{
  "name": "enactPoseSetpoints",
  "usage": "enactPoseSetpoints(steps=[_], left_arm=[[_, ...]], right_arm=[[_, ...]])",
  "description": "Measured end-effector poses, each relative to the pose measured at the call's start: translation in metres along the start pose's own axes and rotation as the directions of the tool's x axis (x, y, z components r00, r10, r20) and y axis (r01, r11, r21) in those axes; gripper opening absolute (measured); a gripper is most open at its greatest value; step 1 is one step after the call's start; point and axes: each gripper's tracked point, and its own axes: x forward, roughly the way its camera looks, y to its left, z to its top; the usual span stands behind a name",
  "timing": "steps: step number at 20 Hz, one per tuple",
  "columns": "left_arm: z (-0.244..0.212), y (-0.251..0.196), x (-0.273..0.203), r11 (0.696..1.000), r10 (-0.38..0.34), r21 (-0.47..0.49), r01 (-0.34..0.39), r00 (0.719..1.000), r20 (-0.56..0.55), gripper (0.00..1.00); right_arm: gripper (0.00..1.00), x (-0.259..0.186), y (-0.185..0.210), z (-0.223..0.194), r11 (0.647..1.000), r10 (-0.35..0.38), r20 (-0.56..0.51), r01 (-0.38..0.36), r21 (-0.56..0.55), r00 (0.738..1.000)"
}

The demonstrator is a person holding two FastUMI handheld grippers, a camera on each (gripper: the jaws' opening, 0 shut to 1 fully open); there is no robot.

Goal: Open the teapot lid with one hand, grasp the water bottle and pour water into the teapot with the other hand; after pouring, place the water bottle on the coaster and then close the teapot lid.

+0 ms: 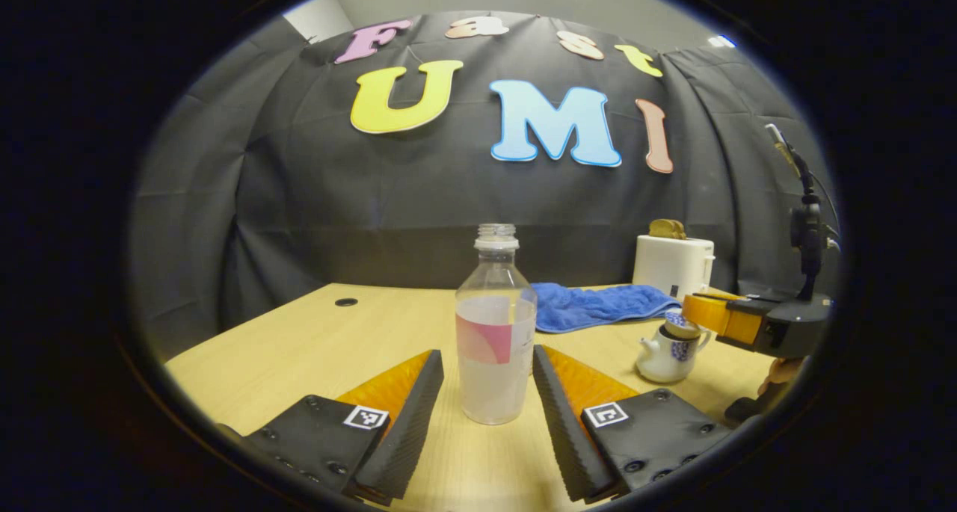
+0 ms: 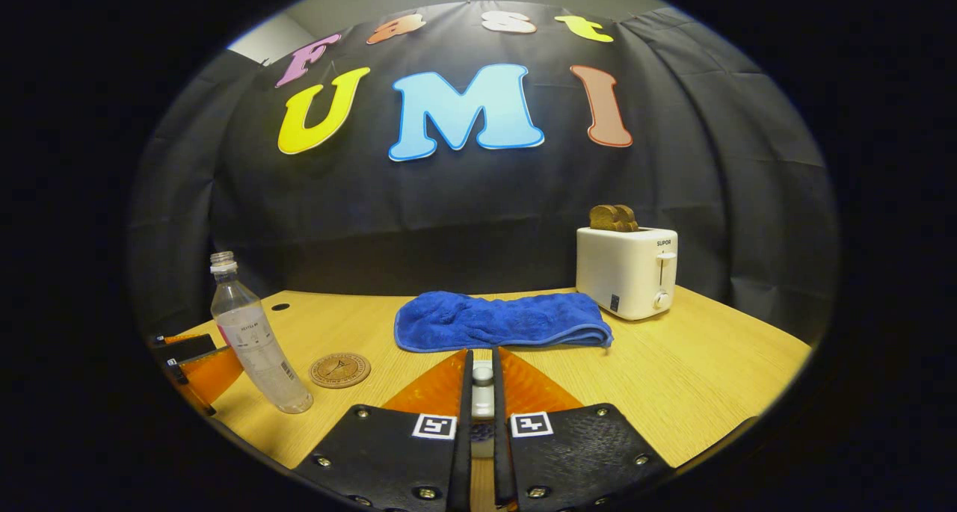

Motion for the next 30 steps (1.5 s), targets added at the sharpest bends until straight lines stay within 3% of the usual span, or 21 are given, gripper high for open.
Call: enactPoseSetpoints(steps=[5, 12, 19, 22, 30], left_arm=[[-0.006, -0.001, 0.012, 1.0, -0.001, 0.017, 0.001, 1.0, -0.016, 0.87], [-0.012, -0.005, 0.03, 0.999, -0.004, 0.053, 0.006, 0.999, -0.033, 0.98], [-0.009, -0.011, 0.043, 0.992, -0.007, 0.128, 0.011, 0.999, -0.033, 0.97], [-0.009, -0.01, 0.045, 0.989, 0.0, 0.15, 0.004, 1.0, -0.029, 0.91], [-0.006, -0.001, 0.049, 0.938, 0.063, 0.344, -0.047, 0.997, -0.037, 0.88]], right_arm=[[0.12, -0.004, -0.005, 0.007, 1.0, -0.006, 0.026, 0.006, 0.021, 1.0], [0.12, -0.01, -0.021, 0.01, 0.998, -0.038, 0.043, 0.035, 0.053, 0.998], [0.12, -0.016, -0.042, 0.012, 0.993, -0.084, 0.046, 0.08, 0.089, 0.995], [0.12, -0.019, -0.048, 0.016, 0.991, -0.103, 0.059, 0.097, 0.094, 0.993], [0.12, -0.024, -0.054, 0.023, 0.988, -0.112, 0.08, 0.102, 0.12, 0.991]])
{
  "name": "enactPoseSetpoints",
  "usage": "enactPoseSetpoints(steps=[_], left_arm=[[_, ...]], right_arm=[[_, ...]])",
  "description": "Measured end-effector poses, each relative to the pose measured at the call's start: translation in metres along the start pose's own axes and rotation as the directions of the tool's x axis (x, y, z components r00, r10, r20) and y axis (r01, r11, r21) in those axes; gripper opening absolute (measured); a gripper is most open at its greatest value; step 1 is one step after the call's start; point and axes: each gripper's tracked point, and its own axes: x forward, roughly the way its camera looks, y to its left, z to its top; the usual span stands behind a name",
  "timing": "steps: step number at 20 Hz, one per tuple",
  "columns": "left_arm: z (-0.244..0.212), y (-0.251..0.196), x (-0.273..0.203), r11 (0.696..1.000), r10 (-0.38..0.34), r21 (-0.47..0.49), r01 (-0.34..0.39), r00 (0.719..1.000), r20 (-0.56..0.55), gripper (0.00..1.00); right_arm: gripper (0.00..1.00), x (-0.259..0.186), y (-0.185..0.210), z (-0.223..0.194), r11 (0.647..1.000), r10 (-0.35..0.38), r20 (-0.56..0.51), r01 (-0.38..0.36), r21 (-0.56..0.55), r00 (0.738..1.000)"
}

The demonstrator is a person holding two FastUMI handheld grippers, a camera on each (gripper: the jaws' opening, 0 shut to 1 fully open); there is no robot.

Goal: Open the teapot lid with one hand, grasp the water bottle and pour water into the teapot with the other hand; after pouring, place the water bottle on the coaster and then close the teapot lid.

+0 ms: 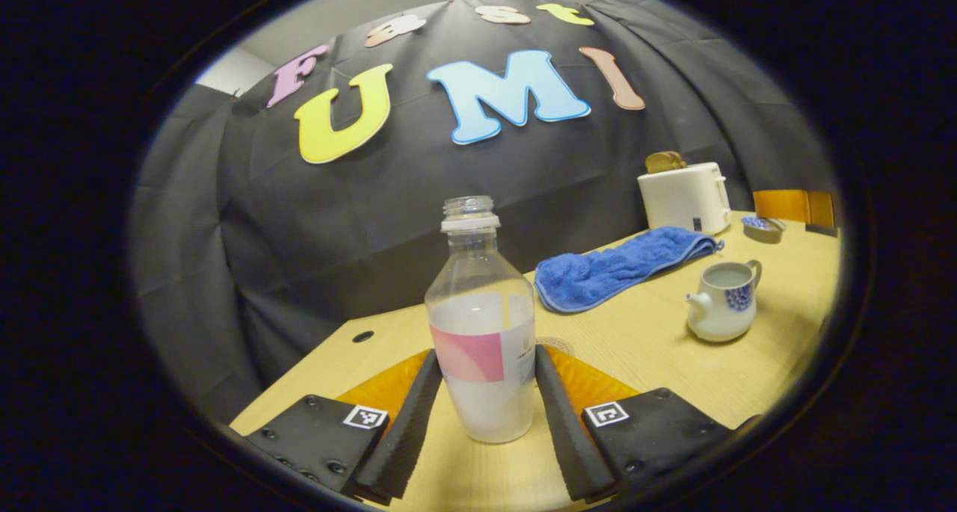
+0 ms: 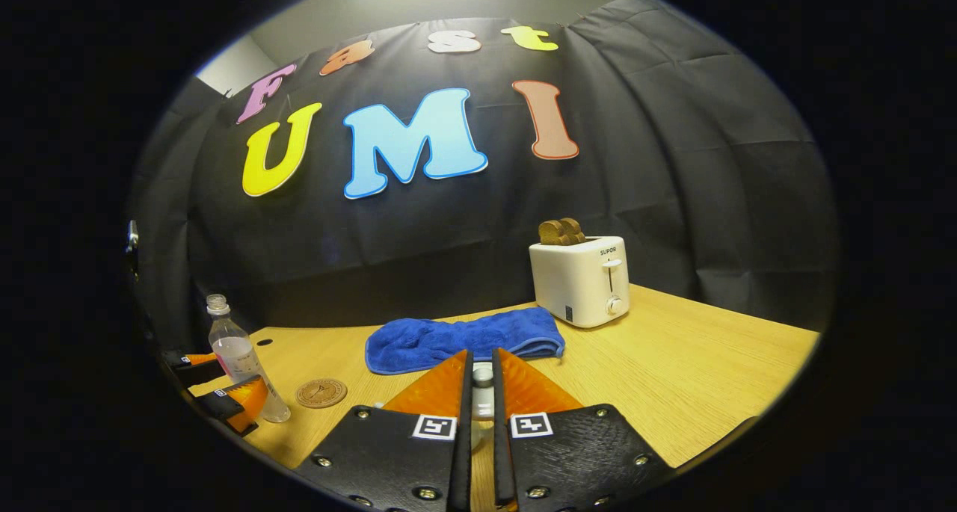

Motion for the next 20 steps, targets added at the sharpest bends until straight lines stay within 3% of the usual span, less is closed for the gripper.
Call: enactPoseSetpoints(steps=[4, 7, 12, 20], left_arm=[[0.009, 0.003, 0.002, 0.991, 0.028, 0.132, -0.029, 1.0, 0.011, 0.88], [0.02, 0.004, 0.0, 0.963, 0.042, 0.264, -0.05, 0.998, 0.037, 0.88], [0.03, -0.005, 0.006, 0.922, 0.029, 0.386, -0.046, 0.998, 0.049, 0.88], [0.042, -0.019, 0.016, 0.808, 0.007, 0.588, -0.044, 0.998, 0.065, 0.88]], right_arm=[[0.12, 0.0, -0.003, 0.001, 1.0, -0.001, 0.003, 0.001, 0.014, 1.0], [0.12, -0.001, -0.006, 0.003, 1.0, -0.005, 0.007, 0.005, 0.022, 1.0], [0.12, -0.003, -0.015, 0.005, 1.0, -0.022, 0.014, 0.021, 0.011, 1.0], [0.12, -0.007, -0.033, 0.003, 0.999, -0.048, 0.013, 0.048, 0.021, 0.999]])
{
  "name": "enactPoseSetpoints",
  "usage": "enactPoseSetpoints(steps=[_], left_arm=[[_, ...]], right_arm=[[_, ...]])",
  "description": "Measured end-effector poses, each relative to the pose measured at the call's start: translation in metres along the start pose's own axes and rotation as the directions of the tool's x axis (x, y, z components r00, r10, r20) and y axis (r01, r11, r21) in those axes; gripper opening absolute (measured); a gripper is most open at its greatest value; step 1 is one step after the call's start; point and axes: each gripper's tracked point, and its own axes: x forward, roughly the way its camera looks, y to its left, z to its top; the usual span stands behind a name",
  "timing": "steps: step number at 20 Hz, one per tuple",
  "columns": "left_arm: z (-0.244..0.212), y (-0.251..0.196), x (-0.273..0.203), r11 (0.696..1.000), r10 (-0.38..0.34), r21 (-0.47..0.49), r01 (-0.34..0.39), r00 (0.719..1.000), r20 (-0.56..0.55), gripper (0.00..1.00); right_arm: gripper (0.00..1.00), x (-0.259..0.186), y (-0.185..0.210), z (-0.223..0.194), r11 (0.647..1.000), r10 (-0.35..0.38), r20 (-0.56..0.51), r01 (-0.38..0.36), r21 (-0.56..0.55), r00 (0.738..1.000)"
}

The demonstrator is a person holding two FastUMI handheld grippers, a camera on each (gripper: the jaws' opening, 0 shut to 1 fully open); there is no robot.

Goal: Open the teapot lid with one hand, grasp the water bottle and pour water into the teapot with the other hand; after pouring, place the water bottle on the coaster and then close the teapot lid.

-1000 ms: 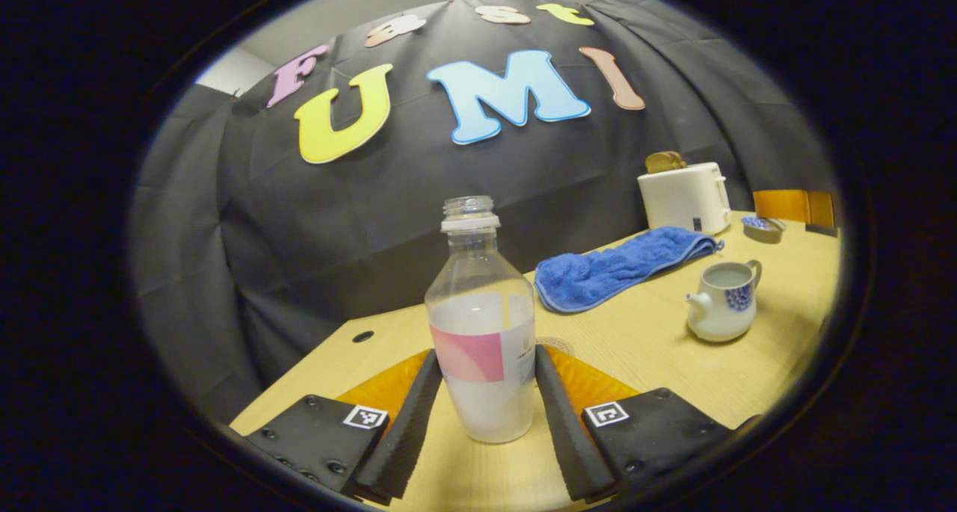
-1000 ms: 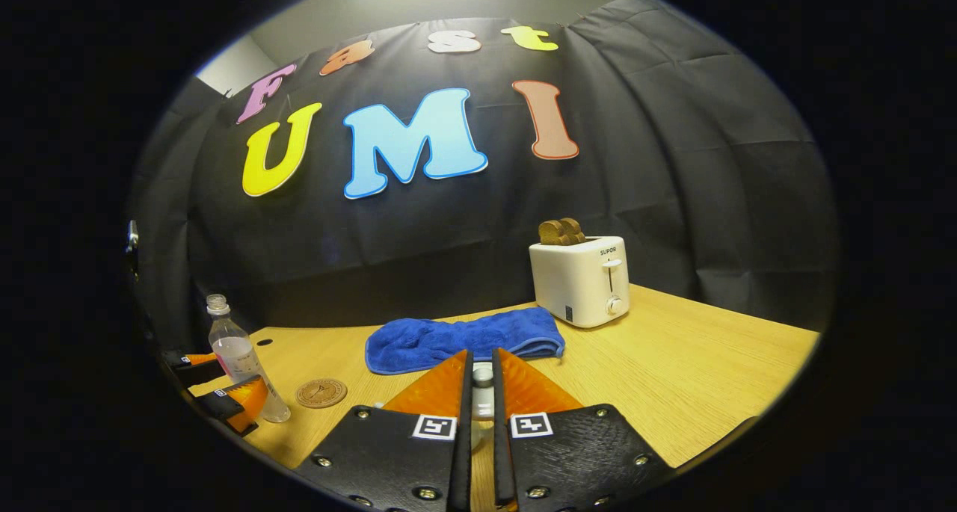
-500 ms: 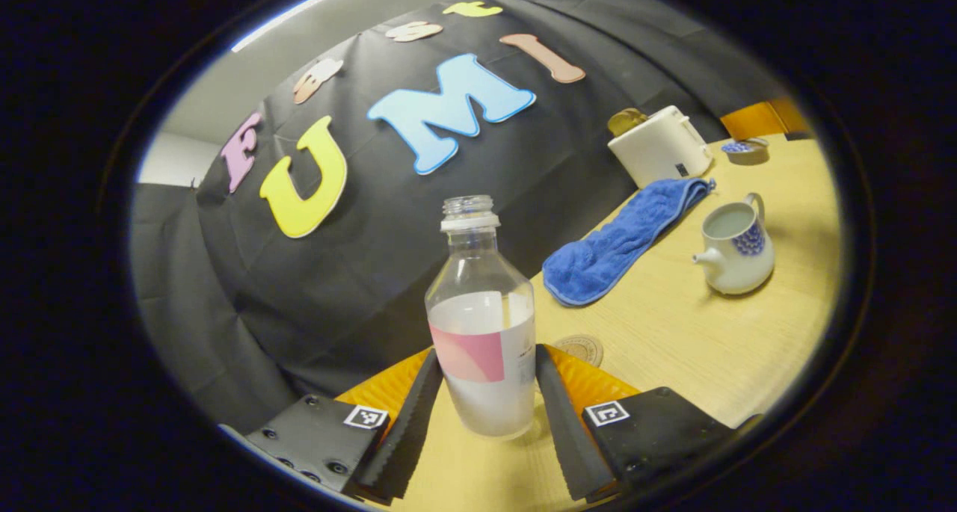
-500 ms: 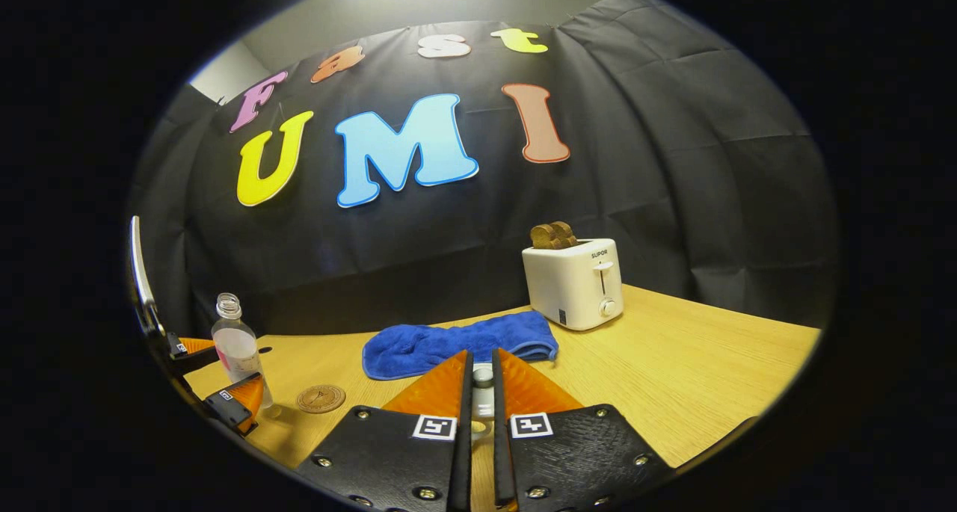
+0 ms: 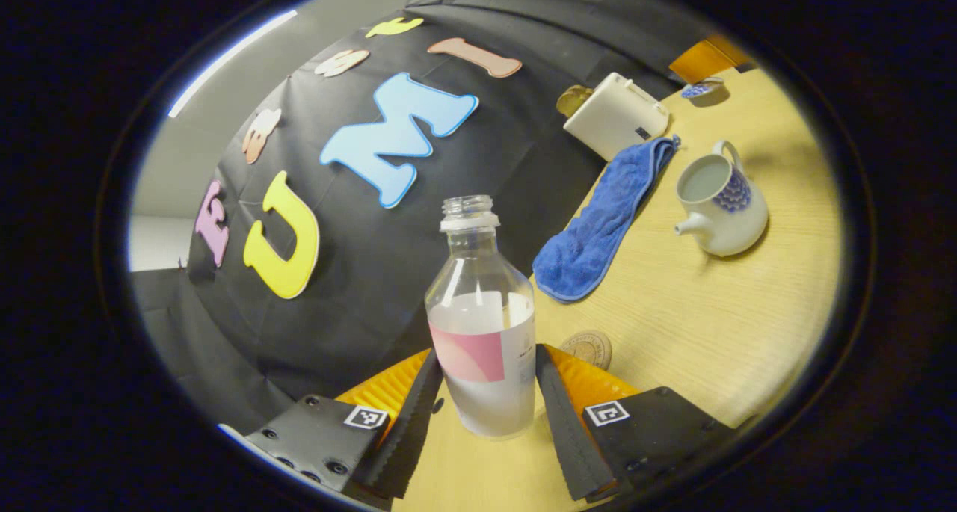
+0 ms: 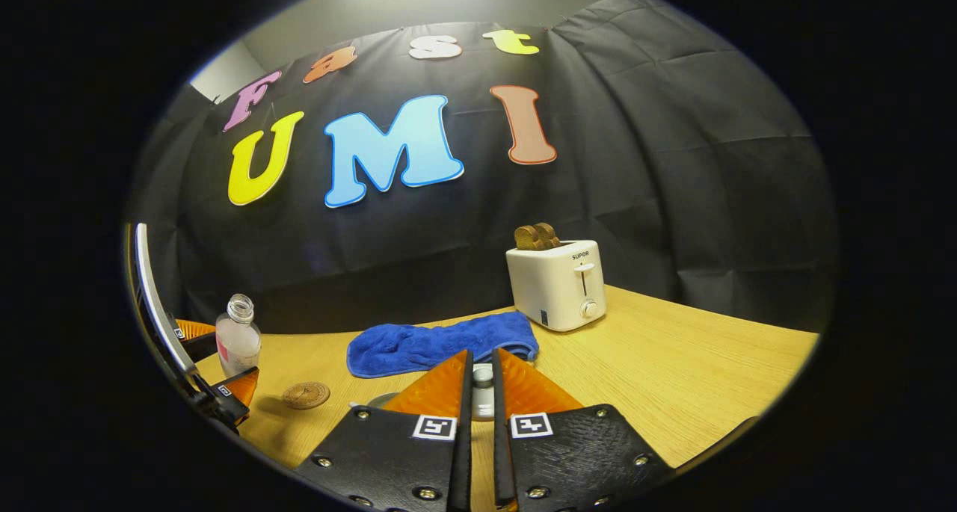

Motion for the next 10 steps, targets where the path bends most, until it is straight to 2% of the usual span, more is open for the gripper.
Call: enactPoseSetpoints(steps=[6, 10], left_arm=[[0.021, -0.004, 0.004, 0.98, -0.008, 0.201, -0.001, 0.999, 0.044, 0.89], [0.034, -0.014, 0.006, 0.959, -0.017, 0.283, -0.002, 0.998, 0.068, 0.89]], right_arm=[[0.12, -0.004, -0.013, -0.006, 1.0, -0.015, -0.016, 0.016, 0.02, 1.0], [0.12, -0.007, -0.019, -0.006, 0.999, -0.022, -0.015, 0.022, 0.038, 1.0]])
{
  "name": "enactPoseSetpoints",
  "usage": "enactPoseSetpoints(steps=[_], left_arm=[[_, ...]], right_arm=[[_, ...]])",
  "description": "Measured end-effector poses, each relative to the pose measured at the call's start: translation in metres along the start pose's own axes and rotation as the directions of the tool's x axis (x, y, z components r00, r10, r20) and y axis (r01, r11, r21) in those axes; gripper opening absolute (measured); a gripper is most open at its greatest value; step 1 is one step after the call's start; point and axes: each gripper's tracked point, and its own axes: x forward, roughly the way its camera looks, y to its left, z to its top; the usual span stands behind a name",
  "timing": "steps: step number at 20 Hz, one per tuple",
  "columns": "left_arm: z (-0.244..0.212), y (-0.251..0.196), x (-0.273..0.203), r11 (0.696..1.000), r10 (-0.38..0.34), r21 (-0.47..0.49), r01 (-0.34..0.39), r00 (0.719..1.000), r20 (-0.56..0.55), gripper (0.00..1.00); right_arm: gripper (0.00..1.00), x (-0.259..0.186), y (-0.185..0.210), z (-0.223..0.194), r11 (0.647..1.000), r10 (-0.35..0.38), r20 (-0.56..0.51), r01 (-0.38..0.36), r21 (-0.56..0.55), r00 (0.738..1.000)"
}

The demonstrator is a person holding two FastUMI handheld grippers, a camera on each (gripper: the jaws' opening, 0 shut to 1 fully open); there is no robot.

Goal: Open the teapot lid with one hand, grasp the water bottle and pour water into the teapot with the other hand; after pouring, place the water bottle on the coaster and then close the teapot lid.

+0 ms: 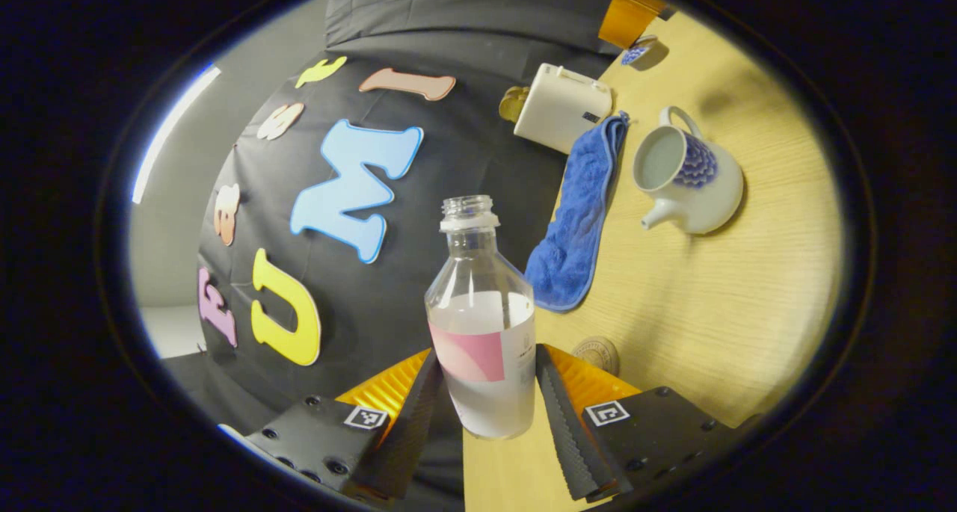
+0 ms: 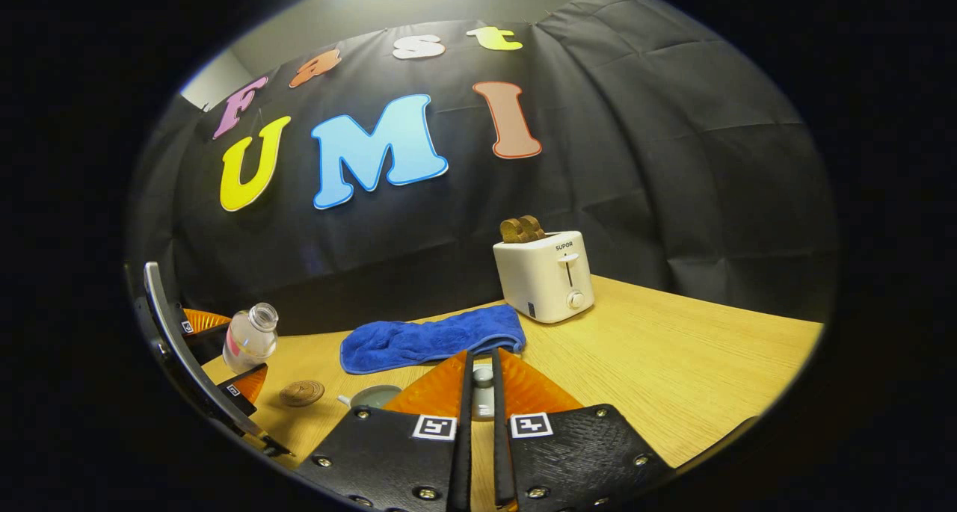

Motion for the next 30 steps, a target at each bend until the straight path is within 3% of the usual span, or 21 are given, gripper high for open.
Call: enactPoseSetpoints(steps=[7, 13, 18, 30], left_arm=[[0.022, -0.003, -0.006, 0.982, 0.007, 0.186, -0.015, 0.999, 0.042, 0.88], [0.036, -0.004, -0.006, 0.937, -0.003, 0.348, -0.022, 0.998, 0.07, 0.88], [0.036, -0.009, 0.0, 0.909, -0.026, 0.416, 0.0, 0.998, 0.057, 0.88], [0.049, -0.009, 0.0, 0.839, -0.023, 0.543, -0.036, 0.995, 0.101, 0.88]], right_arm=[[0.12, -0.003, -0.001, 0.006, 1.0, 0.002, 0.017, -0.002, 0.012, 1.0], [0.12, -0.005, 0.001, 0.007, 1.0, 0.014, 0.017, -0.015, 0.026, 1.0], [0.12, -0.006, 0.004, 0.007, 0.999, 0.028, 0.016, -0.029, 0.034, 0.999], [0.12, -0.006, 0.006, 0.006, 0.998, 0.04, 0.01, -0.04, 0.044, 0.999]])
